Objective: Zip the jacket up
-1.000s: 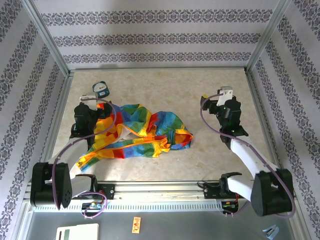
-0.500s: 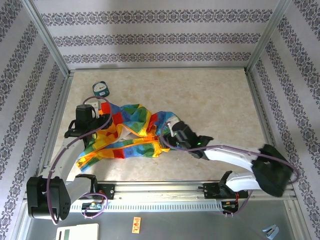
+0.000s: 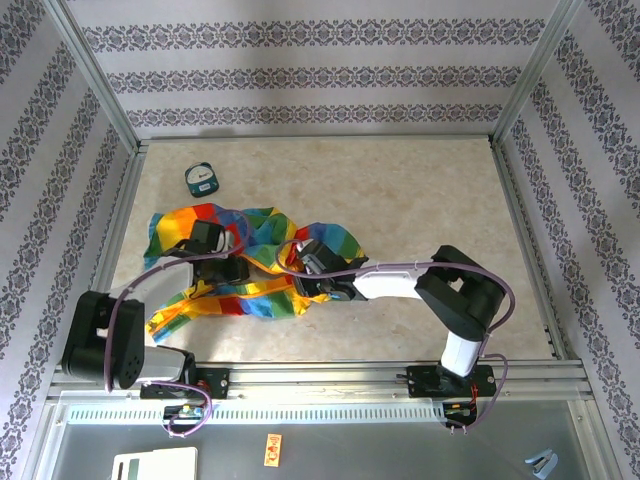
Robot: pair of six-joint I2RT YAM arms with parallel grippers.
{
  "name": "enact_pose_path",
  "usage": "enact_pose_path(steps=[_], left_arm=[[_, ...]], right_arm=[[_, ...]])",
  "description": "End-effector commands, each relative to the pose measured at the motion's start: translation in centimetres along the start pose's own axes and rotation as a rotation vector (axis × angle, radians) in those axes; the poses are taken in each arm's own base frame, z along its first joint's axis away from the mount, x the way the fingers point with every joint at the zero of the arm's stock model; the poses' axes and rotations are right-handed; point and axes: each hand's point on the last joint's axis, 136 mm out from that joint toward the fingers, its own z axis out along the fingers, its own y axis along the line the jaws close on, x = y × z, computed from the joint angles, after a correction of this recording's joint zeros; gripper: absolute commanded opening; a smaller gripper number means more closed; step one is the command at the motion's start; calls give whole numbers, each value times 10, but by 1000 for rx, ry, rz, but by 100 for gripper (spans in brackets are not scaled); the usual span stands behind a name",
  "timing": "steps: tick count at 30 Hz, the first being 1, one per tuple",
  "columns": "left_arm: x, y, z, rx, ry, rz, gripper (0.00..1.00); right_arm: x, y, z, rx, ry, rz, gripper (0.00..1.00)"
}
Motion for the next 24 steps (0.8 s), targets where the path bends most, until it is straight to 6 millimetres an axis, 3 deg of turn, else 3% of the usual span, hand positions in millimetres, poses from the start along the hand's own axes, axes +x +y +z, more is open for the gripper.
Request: enact_pose_path(steps=[1, 5, 8, 13, 17, 20, 24], left_arm=[[25, -11, 19, 26, 93, -38, 29], [43, -40, 34, 31, 151, 1, 28], [50, -67, 40, 35, 158, 41, 28], [49, -135, 50, 115, 128, 122, 28], [45, -182, 57, 172, 133, 178, 31], [34, -191, 49, 170, 113, 201, 36], [18, -176, 18, 91, 52, 250, 42]], right_arm=[[23, -44, 9, 92, 126, 53, 36], [24, -84, 10, 140, 176, 133, 35], [15, -112, 5, 164, 179, 203, 35], [-10, -150, -1, 207, 180, 244, 35], [-44, -171, -1, 207, 149, 275, 35], [-77, -181, -4, 208, 124, 270, 35], [-103, -179, -22, 208, 101, 247, 38]])
